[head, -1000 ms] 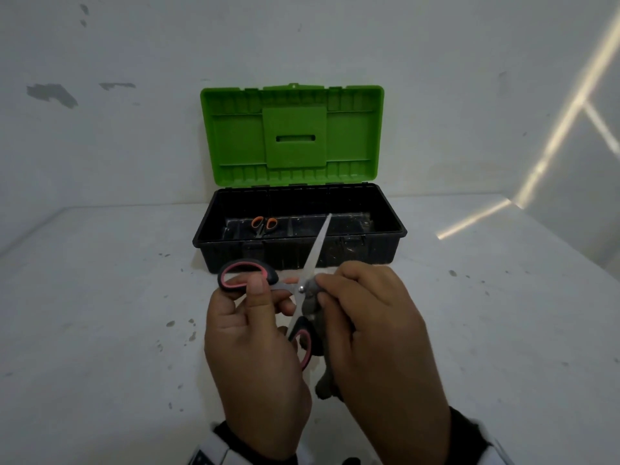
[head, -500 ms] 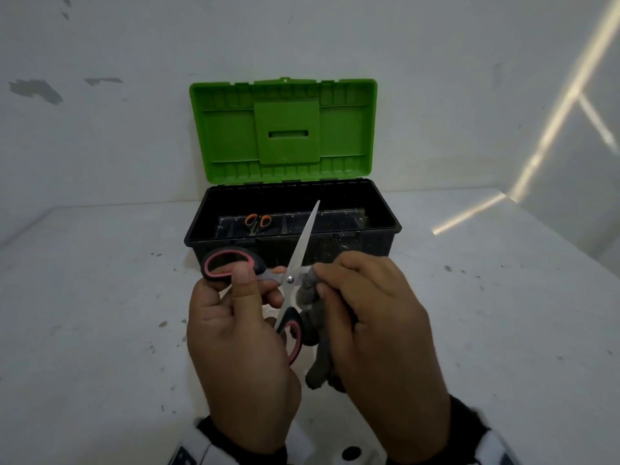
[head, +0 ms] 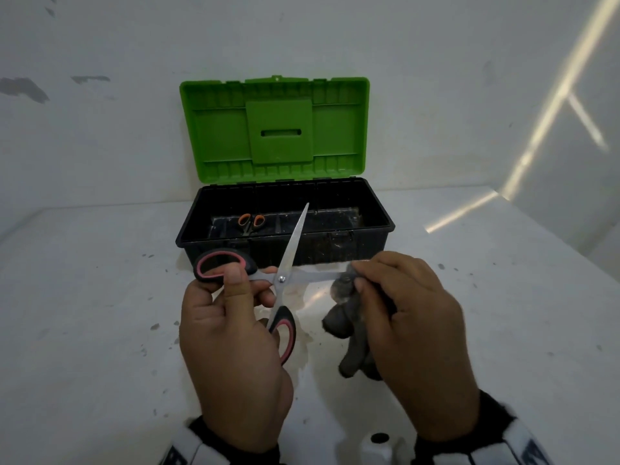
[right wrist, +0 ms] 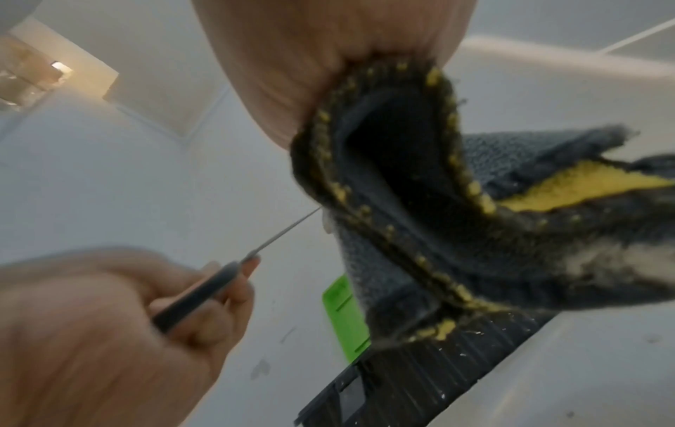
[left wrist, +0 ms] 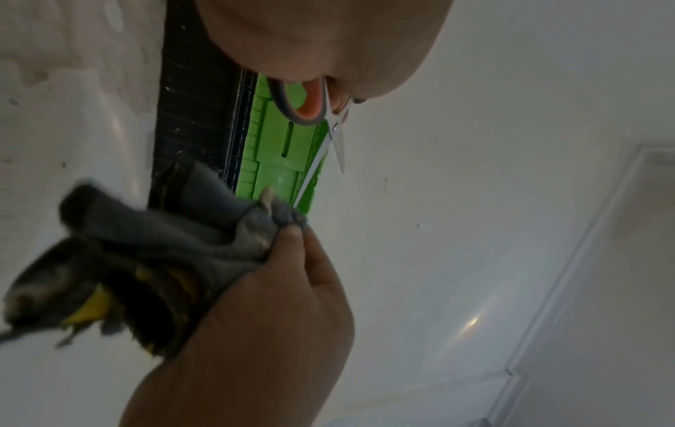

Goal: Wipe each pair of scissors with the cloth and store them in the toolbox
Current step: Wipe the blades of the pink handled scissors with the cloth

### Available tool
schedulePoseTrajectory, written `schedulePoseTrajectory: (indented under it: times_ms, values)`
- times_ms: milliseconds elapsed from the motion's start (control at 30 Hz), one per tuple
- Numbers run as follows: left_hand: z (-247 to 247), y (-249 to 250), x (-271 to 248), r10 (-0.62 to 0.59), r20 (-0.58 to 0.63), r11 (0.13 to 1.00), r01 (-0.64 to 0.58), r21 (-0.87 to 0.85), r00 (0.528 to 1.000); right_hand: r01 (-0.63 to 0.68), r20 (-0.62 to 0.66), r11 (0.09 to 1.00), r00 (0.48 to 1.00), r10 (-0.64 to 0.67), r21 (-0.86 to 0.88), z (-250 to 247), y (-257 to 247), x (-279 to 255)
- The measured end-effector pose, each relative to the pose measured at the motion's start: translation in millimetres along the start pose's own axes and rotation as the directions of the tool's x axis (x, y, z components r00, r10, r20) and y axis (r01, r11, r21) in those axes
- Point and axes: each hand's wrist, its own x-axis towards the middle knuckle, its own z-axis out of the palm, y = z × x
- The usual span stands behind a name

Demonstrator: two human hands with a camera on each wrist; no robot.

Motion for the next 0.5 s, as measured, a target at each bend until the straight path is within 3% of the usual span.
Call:
schedulePoseTrajectory:
  times_ms: [133,233,367,500]
  values:
    - [-2,0,5,-0.073,0.005,0.997,0.073,-0.01,0.997,-0.118,-0.028,0.985,0.993,0.115,-0.129,-19,13,4]
    - [1,1,5,-0.119,0.005,0.992,0.119,-0.037,0.993,0.008,-0.028,0.995,1.0,-0.01,-0.096,-21,-3,8]
    - [8,5,-4,-0.153,0.044,0.986,0.156,-0.062,0.987,0.187,0.124,0.974,0.977,-0.171,-0.127,2,-25,7]
    - [5,6,-4,-0.18,0.064,0.981,0.183,-0.057,0.982,0.207,0.1,0.966,0.976,-0.193,-0.157,15,-21,3]
